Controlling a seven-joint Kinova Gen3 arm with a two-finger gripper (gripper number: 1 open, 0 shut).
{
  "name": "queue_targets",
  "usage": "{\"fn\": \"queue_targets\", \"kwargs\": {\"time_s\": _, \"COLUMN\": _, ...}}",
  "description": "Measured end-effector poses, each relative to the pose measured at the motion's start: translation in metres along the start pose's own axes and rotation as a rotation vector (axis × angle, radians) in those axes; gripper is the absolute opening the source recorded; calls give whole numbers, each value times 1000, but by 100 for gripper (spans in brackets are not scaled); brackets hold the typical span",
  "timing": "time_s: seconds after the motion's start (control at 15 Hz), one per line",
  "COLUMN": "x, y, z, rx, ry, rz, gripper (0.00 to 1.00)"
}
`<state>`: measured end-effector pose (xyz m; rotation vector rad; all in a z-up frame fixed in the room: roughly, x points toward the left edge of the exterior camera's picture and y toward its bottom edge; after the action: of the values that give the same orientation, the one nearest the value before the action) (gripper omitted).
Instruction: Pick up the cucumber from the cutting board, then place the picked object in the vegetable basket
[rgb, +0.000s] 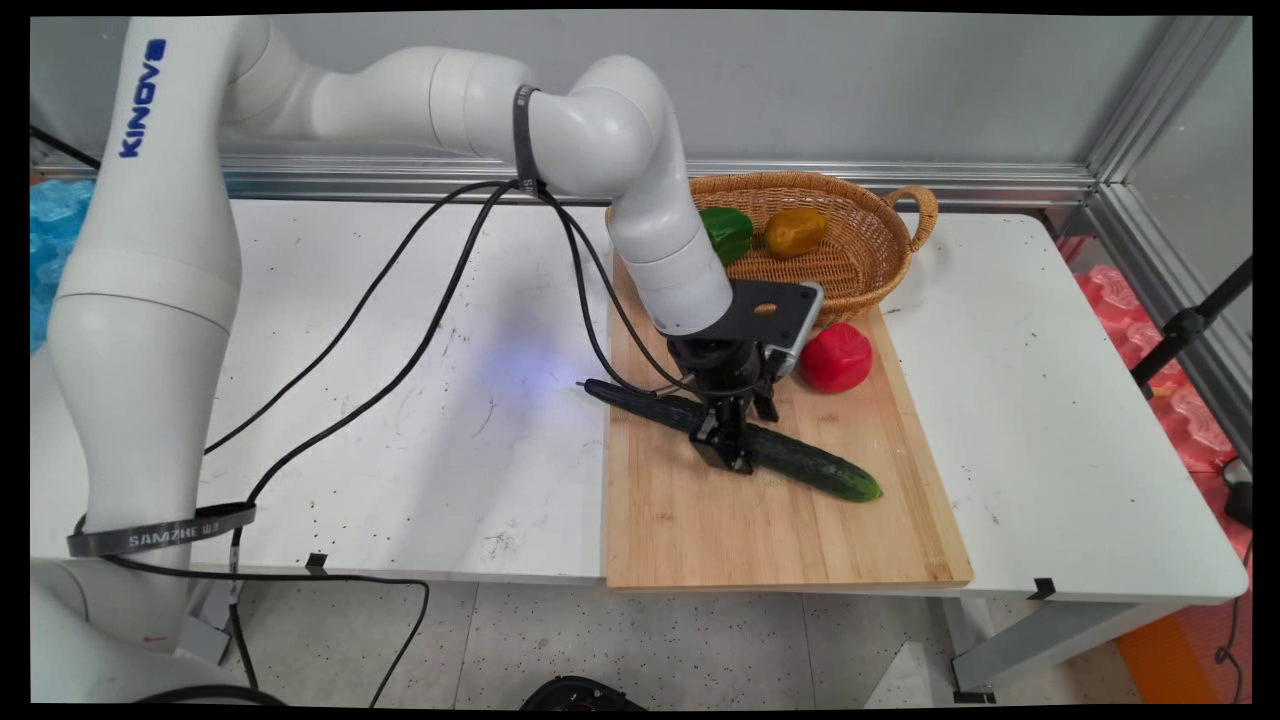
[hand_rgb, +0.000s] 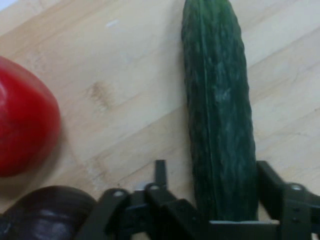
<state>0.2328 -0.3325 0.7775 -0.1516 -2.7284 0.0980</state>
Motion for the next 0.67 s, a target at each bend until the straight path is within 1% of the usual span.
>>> {"fn": "queue_targets", "kwargs": {"time_s": 0.4, "x": 3, "y": -5, "z": -7, "rx": -12, "ry": -2, "rz": 14, "gripper": 0}}
{"fn": "queue_targets", "kwargs": {"time_s": 0.67, "x": 8, "y": -8, "z": -26, "rx": -11, "ry": 4, "rz": 18, "gripper": 0}}
